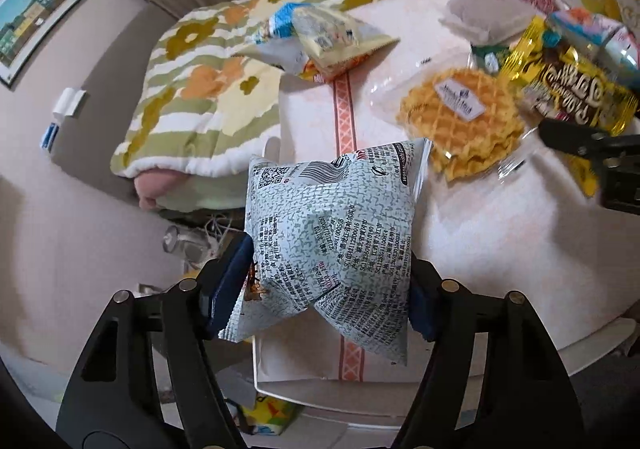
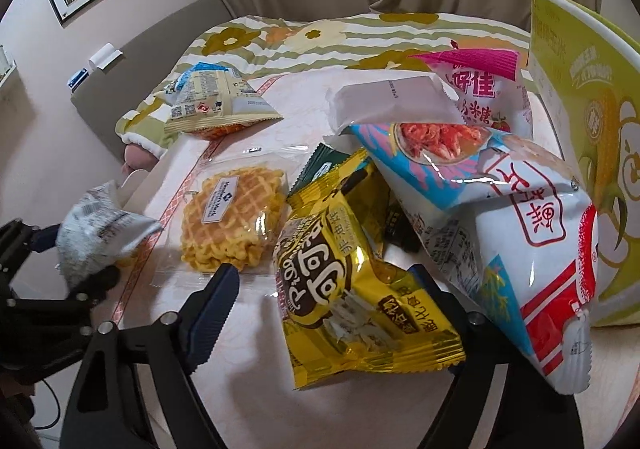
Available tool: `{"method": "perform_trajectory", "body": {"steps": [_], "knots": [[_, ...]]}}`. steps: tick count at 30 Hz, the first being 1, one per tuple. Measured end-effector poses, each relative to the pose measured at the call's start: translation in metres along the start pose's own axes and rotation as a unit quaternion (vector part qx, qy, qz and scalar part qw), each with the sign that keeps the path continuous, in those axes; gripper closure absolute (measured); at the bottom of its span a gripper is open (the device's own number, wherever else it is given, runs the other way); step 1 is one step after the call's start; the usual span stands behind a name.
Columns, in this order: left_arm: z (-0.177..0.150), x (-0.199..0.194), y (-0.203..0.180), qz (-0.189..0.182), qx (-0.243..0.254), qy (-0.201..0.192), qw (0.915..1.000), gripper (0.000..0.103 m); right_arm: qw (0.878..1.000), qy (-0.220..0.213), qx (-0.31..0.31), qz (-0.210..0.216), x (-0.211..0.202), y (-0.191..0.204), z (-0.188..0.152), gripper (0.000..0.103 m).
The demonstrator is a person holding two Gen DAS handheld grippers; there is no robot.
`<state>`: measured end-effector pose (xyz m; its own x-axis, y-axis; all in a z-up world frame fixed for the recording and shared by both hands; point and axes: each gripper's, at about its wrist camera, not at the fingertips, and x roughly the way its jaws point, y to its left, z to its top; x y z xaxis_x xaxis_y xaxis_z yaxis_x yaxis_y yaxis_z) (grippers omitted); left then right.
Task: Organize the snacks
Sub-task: 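Grasp the white printed chip bag with left tool while right tool grasps yellow chocolate bag, then carry both bags over the green box and open both tools to drop them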
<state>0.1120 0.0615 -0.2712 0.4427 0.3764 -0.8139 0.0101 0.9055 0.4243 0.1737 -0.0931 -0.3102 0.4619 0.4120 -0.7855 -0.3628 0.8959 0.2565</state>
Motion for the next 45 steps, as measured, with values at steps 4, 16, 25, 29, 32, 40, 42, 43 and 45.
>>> {"method": "perform_trajectory", "body": {"steps": [4,16,25,29,32,40,42,43,45], "knots": [[0.001,-0.008,-0.001,-0.013,-0.005,-0.007,0.9999,0.037,1.0,0.009,-0.012,-0.004,0.003,0.002,-0.001,0.048],[0.006,-0.05,0.012,-0.033,-0.03,-0.048,0.9978,0.037,0.999,-0.031,-0.035,-0.008,-0.05,0.024,0.004,0.055],[0.039,-0.11,0.027,-0.063,-0.04,-0.131,0.9886,0.037,0.996,-0.087,-0.027,-0.007,-0.125,0.033,0.031,0.055],[0.06,-0.133,0.021,-0.083,-0.027,-0.169,0.9817,0.037,0.993,-0.112,-0.004,-0.024,-0.158,0.022,0.042,0.055],[0.079,-0.149,0.008,-0.093,-0.014,-0.191,0.977,0.037,0.991,-0.13,0.01,-0.036,-0.18,0.007,0.043,0.055],[0.137,-0.185,-0.056,-0.139,0.013,-0.225,0.9643,0.037,0.983,-0.16,0.049,-0.075,-0.23,-0.07,0.054,0.055],[0.151,-0.191,-0.075,-0.147,0.014,-0.228,0.9623,0.037,0.981,-0.164,0.056,-0.085,-0.241,-0.098,0.057,0.055],[0.157,-0.194,-0.084,-0.155,0.012,-0.23,0.9607,0.037,0.981,-0.165,0.059,-0.088,-0.246,-0.108,0.057,0.055],[0.172,-0.199,-0.105,-0.175,0.009,-0.231,0.957,0.037,0.979,-0.167,0.062,-0.097,-0.255,-0.132,0.058,0.055]]}}
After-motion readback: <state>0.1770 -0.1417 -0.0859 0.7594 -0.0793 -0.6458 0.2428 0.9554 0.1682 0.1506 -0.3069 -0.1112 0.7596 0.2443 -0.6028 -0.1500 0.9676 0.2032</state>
